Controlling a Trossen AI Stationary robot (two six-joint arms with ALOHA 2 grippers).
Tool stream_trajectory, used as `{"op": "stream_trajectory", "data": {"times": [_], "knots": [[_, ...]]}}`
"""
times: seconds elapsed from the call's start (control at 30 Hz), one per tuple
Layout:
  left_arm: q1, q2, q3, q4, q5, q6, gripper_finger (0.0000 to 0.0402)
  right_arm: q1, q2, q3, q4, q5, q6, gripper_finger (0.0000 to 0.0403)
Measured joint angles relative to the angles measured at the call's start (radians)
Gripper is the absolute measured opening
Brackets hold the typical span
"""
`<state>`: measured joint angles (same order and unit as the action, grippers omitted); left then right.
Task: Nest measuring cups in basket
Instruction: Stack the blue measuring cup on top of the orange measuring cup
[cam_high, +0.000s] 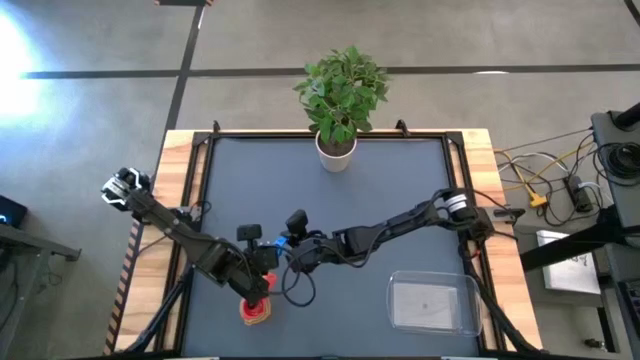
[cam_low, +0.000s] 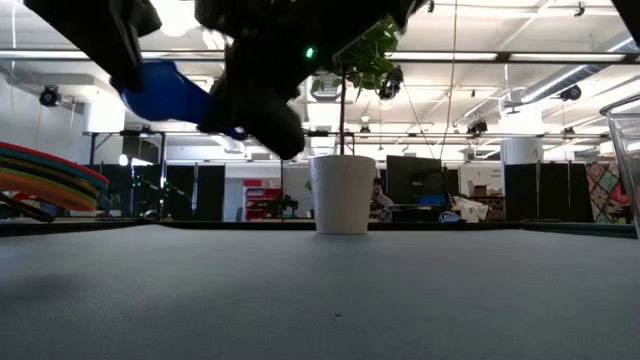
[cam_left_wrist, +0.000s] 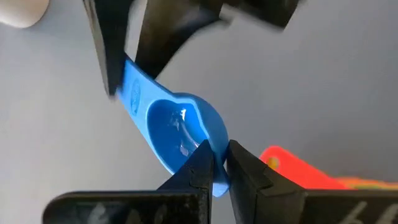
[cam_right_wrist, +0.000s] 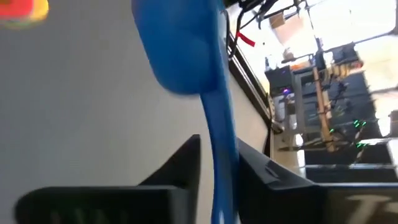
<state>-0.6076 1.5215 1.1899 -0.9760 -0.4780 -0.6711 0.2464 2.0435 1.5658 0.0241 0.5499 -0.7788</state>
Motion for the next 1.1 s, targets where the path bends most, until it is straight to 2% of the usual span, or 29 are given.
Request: {"op": "stream_trajectory", "data": {"times": [0.2, 0.33, 0.53, 0.73, 0.87, 1.1], "knots": [[-0.048, 0.0, 0.037, -0.072, 0.001, -0.062, 0.0008, 0.021, -0.071, 0.0, -0.148, -0.028, 0.208, 0.0148], [-0.087, -0.001, 0.036, -0.104, 0.049, -0.157, 0.0008, 0.041, -0.116, -0.006, -0.26, -0.037, 0.312, 0.0181], [-0.184, -0.001, 0.034, -0.152, 0.136, -0.31, 0.0008, 0.09, -0.212, -0.061, -0.339, -0.035, 0.473, 0.0186], [-0.266, 0.031, 0.084, -0.187, 0.182, -0.393, 0.0008, 0.17, -0.316, -0.193, -0.335, -0.026, 0.632, 0.0186], [-0.314, 0.115, 0.172, -0.281, 0.183, -0.412, 0.0008, 0.238, -0.392, -0.287, -0.325, 0.013, 0.743, 0.0186], [-0.365, 0.363, 0.417, -0.496, 0.167, -0.446, 0.0008, 0.359, -0.496, -0.41, -0.273, 0.18, 0.912, 0.0186]]}}
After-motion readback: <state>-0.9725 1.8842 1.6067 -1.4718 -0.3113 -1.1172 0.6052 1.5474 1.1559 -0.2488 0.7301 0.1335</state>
